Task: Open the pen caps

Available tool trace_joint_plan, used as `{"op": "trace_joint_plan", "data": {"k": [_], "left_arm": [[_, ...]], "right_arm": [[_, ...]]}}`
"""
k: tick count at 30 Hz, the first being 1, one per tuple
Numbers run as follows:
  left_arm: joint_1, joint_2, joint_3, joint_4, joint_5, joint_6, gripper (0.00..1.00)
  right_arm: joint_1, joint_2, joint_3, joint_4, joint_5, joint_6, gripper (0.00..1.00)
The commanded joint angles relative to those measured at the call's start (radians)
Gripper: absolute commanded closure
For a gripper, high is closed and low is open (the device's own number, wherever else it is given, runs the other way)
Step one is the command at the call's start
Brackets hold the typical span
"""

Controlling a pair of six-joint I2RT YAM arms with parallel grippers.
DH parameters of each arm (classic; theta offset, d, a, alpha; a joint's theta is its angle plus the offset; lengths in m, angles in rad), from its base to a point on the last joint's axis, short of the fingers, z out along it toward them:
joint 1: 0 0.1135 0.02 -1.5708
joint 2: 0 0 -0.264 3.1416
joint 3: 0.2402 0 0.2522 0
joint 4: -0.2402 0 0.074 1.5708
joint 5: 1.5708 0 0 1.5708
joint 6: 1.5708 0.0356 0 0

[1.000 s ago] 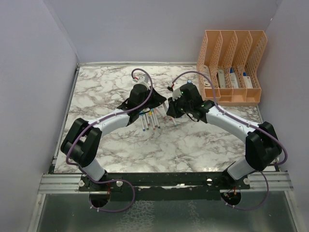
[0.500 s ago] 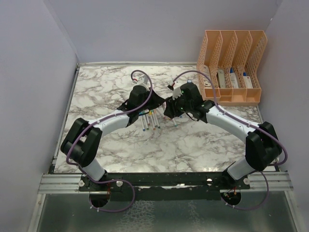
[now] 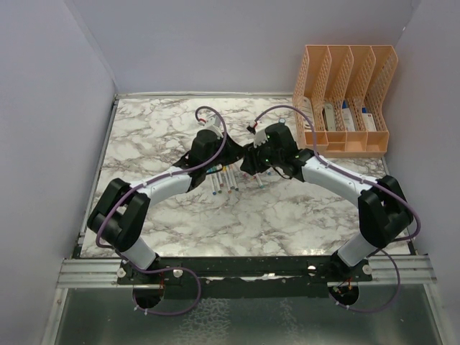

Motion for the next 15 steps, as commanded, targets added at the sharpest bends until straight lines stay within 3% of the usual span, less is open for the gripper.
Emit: {"op": "trace_joint_plan", "data": {"k": [1,4,8,15], "left_arm": [[-0.012,-0.038,-0.009,0.053,0.032,-0.009,1.00],[-0.015,-0.036,-0.011,0.058,0.034,-0.009,1.00],[-0.016,-0.034,-0.016,0.058,0.026,-0.006,1.00],[0.026,-0.011,0.040,-0.022,-0.081,0.031,1.00]], "right_arm": [[0.005,0.010,0.037,0.060,-0.025,0.015,0.60],[0.005,0.013,0.040,0.066,-0.018,0.017,0.70],[0.005,0.005,0.035,0.071,-0.009,0.024,0.97],[0.004,-0.019,0.012,0.029,-0.028,0.020,0.99]]}}
